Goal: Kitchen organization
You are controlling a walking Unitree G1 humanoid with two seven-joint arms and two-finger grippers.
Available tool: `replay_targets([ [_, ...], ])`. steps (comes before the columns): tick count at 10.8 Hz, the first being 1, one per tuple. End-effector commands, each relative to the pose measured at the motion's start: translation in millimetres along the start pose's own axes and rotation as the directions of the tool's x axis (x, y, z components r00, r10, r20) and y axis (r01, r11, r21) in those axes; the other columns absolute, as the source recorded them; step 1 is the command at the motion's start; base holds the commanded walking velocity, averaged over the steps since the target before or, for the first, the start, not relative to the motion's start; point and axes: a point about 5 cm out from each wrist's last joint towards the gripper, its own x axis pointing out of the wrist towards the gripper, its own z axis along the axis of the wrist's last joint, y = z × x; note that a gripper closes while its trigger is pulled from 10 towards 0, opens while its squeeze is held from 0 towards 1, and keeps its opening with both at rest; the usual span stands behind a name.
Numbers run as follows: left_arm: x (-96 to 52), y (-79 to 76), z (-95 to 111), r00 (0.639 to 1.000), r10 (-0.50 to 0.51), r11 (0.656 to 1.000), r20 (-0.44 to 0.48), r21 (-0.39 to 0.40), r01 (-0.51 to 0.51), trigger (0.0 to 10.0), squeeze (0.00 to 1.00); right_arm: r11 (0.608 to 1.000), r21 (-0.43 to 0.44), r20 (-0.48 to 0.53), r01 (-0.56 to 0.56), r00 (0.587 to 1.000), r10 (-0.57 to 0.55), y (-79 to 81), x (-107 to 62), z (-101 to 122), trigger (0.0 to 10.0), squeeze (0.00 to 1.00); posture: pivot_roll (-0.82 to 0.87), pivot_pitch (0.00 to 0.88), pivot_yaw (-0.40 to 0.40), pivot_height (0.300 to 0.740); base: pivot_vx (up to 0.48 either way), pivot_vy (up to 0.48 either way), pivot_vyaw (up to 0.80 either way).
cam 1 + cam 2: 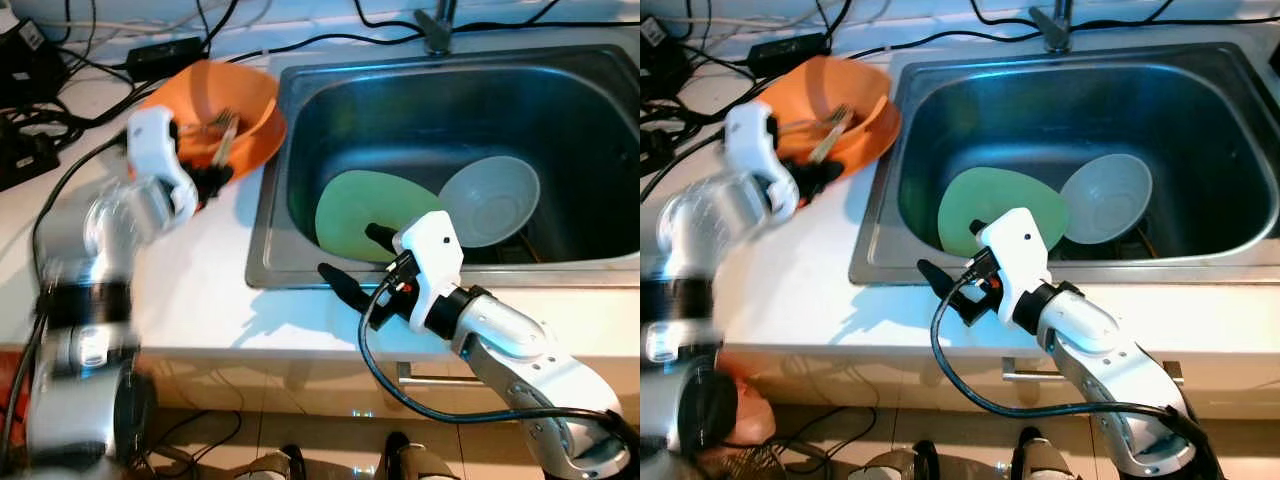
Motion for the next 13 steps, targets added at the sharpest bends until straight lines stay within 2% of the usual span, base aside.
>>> replay_targets([
  [1, 0.5, 8.9, -37, 0.983, 0.039, 0.998, -0.177, -0.048, -0.048, 10.0, 0.0, 0.998, 0.04, -0.154, 0.04, 0.987, -0.033, -6.6, 3.7, -32, 10.0, 0.0, 0.12, 0.196, 0.142, 0.74, 0.0, 0.0, 0.0],
  [3, -16.0, 1.1, -42, 0.983, 0.017, 0.999, -0.184, -0.042, -0.026, 10.0, 0.0, 0.999, 0.032, -0.149, 0.035, 0.988, -0.03, -8.8, 6.5, -32, 10.0, 0.0, 0.13, 0.182, 0.142, 0.74, 0.0, 0.0, 0.0],
  [8, -47.6, 3.1, -46, 0.979, 0.046, 0.999, -0.199, -0.021, -0.051, 10.0, 0.0, 0.999, 0.021, -0.116, 0.029, 0.993, -0.027, -14.1, 14.8, -30, 10.0, 0.0, 0.17, 0.142, 0.143, 0.74, 0.0, 0.0, 0.0],
  [13, -56.2, 1.1, -48, 0.978, 0.043, 0.998, -0.205, -0.026, -0.049, 10.0, 0.0, 0.999, 0.037, 0.065, 0.006, 0.998, -0.008, -12.6, 22.5, -4, 10.0, 0.0, 0.19, 0.122, 0.145, 0.74, 0.0, 0.0, 0.0],
])
